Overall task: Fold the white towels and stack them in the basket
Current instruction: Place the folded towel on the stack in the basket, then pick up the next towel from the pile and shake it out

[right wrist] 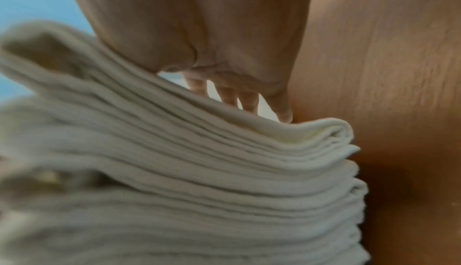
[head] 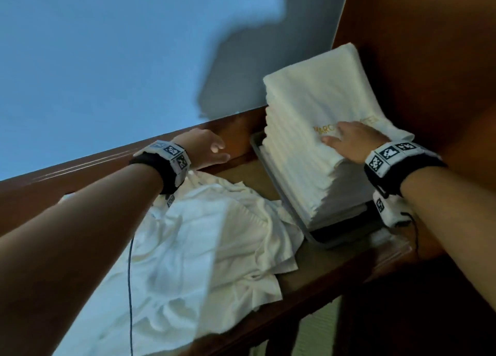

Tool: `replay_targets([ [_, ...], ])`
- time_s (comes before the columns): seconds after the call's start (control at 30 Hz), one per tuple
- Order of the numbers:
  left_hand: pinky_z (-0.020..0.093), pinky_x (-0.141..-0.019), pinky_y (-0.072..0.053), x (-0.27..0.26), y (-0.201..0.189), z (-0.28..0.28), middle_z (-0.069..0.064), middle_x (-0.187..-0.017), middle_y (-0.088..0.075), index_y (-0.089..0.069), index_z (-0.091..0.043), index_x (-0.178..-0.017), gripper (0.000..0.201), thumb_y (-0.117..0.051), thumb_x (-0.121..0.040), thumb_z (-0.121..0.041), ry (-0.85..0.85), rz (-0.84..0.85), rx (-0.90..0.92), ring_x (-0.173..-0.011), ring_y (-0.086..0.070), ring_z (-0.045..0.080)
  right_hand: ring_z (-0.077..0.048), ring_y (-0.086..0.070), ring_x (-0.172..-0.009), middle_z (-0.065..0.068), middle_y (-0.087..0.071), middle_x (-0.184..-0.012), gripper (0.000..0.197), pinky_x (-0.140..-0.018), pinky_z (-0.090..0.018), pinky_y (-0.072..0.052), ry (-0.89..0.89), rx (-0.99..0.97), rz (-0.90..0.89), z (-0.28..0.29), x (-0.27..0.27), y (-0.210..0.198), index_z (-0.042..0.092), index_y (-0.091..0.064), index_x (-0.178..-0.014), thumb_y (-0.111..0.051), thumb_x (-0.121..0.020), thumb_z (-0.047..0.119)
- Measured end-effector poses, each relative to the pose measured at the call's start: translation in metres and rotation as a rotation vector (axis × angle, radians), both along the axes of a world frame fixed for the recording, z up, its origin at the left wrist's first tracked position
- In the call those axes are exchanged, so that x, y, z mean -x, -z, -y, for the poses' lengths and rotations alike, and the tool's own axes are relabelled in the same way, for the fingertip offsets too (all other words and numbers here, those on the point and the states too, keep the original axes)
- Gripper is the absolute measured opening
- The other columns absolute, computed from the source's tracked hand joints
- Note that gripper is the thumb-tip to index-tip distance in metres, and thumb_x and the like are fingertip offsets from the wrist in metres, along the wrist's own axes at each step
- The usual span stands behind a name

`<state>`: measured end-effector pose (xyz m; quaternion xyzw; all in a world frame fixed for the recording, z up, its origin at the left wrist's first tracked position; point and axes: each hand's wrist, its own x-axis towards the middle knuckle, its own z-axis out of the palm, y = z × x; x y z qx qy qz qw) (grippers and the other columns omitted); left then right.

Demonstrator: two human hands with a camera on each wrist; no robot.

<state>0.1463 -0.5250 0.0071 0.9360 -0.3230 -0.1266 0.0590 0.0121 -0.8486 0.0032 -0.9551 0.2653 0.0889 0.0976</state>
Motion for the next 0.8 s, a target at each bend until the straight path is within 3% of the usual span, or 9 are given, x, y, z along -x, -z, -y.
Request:
replay_targets([
  [0.03,0.034,-0.095,-0.05,0.005,0.003,-0.025,-0.005,-0.12,-0.071,-0.071,-0.029,-0.117,0.037,-0.061,-0.092,-0.053,-0.023,-0.014,-0.007,-0.11,-0.064,0.02,-0.037,-0.052,-0.12,-0.019,-0.051,-0.14,0.06,-0.102,-0.05,-0.042,-0.013,-0.003,0.069,-0.017,0.001,-0.006,0.013,-0.051,-0.131,-0.044,-0.094,0.06],
  [0.1,0.036,-0.095,-0.051,0.014,0.01,-0.075,-0.006,-0.115,-0.073,-0.072,-0.03,-0.113,0.033,-0.063,-0.091,-0.053,-0.077,-0.038,-0.013,-0.108,-0.066,0.021,-0.037,-0.057,-0.102,-0.02,-0.061,-0.121,0.038,-0.088,-0.042,-0.049,-0.041,0.025,0.203,-0.06,0.004,-0.012,0.008,-0.061,-0.11,-0.052,-0.094,0.041],
  [0.2,0.038,-0.092,-0.053,0.033,0.022,-0.146,-0.003,-0.109,-0.075,-0.074,-0.029,-0.11,0.029,-0.064,-0.092,-0.048,-0.132,-0.085,-0.001,-0.102,-0.067,0.022,-0.038,-0.058,-0.107,-0.016,-0.065,-0.12,0.036,-0.09,-0.042,-0.049,-0.139,0.029,0.304,-0.144,0.013,-0.004,0.011,-0.067,-0.113,-0.057,-0.093,0.039],
  [0.3,0.031,-0.087,-0.05,0.056,0.038,-0.213,-0.003,-0.106,-0.072,-0.074,-0.023,-0.109,0.028,-0.065,-0.093,-0.044,-0.192,-0.106,0.02,-0.098,-0.066,0.02,-0.034,-0.062,-0.086,-0.012,-0.069,-0.096,0.025,-0.078,-0.038,-0.053,-0.227,-0.138,0.243,-0.224,0.019,0.029,0.015,-0.068,-0.09,-0.059,-0.09,0.038],
  [0.37,0.03,-0.087,-0.049,0.069,0.052,-0.256,-0.003,-0.104,-0.072,-0.075,-0.023,-0.106,0.027,-0.065,-0.093,-0.045,-0.253,-0.124,0.019,-0.098,-0.066,0.018,-0.03,-0.063,-0.086,-0.007,-0.069,-0.091,0.02,-0.075,-0.034,-0.05,-0.294,-0.228,0.185,-0.269,0.022,0.056,0.019,-0.065,-0.083,-0.06,-0.089,0.037],
  [0.5,0.039,-0.09,-0.053,0.085,0.075,-0.324,-0.002,-0.105,-0.073,-0.074,-0.025,-0.103,0.025,-0.064,-0.093,-0.047,-0.362,-0.185,-0.001,-0.099,-0.066,0.02,-0.027,-0.064,-0.086,-0.006,-0.069,-0.091,0.017,-0.077,-0.035,-0.053,-0.368,-0.315,0.081,-0.34,0.025,0.099,0.018,-0.068,-0.089,-0.06,-0.089,0.033],
  [0.63,0.038,-0.089,-0.053,0.094,0.096,-0.36,-0.001,-0.111,-0.072,-0.071,-0.024,-0.111,0.028,-0.062,-0.095,-0.046,-0.427,-0.173,-0.018,-0.102,-0.065,0.023,-0.029,-0.063,-0.086,-0.008,-0.069,-0.097,0.02,-0.08,-0.04,-0.055,-0.444,-0.297,-0.03,-0.389,0.016,0.122,0.015,-0.067,-0.092,-0.054,-0.09,0.03],
  [0.73,0.039,-0.091,-0.051,0.091,0.114,-0.369,-0.001,-0.122,-0.067,-0.067,-0.026,-0.12,0.033,-0.059,-0.095,-0.046,-0.466,-0.128,-0.041,-0.111,-0.062,0.025,-0.029,-0.06,-0.103,-0.005,-0.064,-0.11,0.017,-0.086,-0.036,-0.05,-0.512,-0.27,-0.082,-0.413,-0.001,0.134,0.018,-0.065,-0.097,-0.055,-0.09,0.03],
  [0.8,0.039,-0.091,-0.049,0.084,0.124,-0.37,0.001,-0.129,-0.062,-0.061,-0.026,-0.13,0.039,-0.058,-0.095,-0.044,-0.466,-0.062,-0.065,-0.118,-0.056,0.027,-0.026,-0.052,-0.117,-0.001,-0.057,-0.122,0.03,-0.095,-0.037,-0.046,-0.603,-0.213,-0.105,-0.425,-0.014,0.145,0.02,-0.064,-0.113,-0.058,-0.089,0.037],
])
